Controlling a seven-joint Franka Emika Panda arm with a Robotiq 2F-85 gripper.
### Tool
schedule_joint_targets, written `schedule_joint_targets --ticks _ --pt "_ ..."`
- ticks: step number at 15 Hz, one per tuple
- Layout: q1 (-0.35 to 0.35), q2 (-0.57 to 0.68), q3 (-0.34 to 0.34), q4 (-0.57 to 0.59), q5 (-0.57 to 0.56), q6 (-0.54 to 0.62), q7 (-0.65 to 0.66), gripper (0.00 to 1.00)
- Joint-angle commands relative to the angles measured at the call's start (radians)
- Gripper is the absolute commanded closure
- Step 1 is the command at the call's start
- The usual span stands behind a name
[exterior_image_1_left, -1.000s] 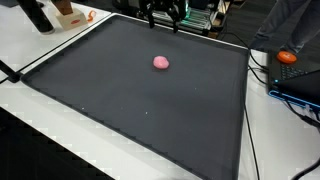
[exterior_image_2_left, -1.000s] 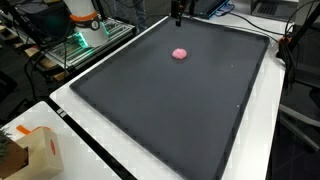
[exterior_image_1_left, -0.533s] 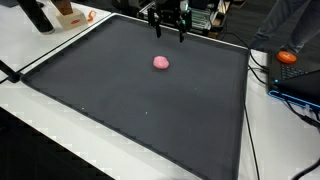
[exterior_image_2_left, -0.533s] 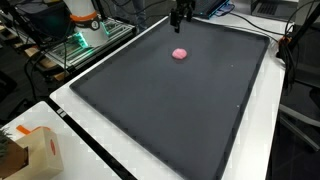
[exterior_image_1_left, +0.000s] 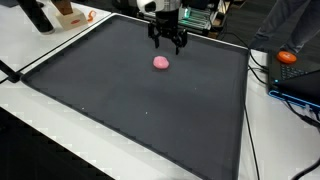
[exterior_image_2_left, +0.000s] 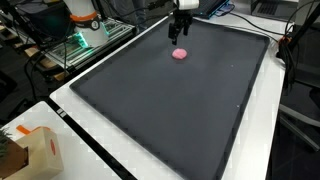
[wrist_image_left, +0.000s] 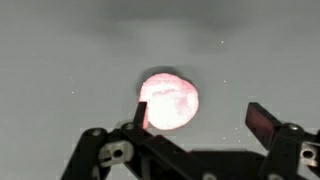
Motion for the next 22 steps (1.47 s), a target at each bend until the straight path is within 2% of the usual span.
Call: schedule_joint_targets --ticks 1,5,9,10,12,13,17,22 --pt "0.029 0.051 -0.034 0.003 -0.094 0.055 0.093 0.0" --pt "0.049 0.098 -0.062 0.024 -0.158 0.064 0.148 0.0" --pt "0.058 0.127 -0.073 0.04 -0.163 0.072 0.157 0.0" --pt "0.057 0.132 -0.071 0.045 -0.153 0.073 0.152 0.03" --pt "0.06 0.139 -0.074 0.051 -0.15 0.074 0.15 0.26" --pt "0.06 0.142 -0.074 0.053 -0.149 0.075 0.149 0.3" --pt "0.063 0.146 -0.08 0.056 -0.152 0.074 0.149 0.63" --pt "0.067 0.145 -0.087 0.059 -0.157 0.072 0.15 0.98"
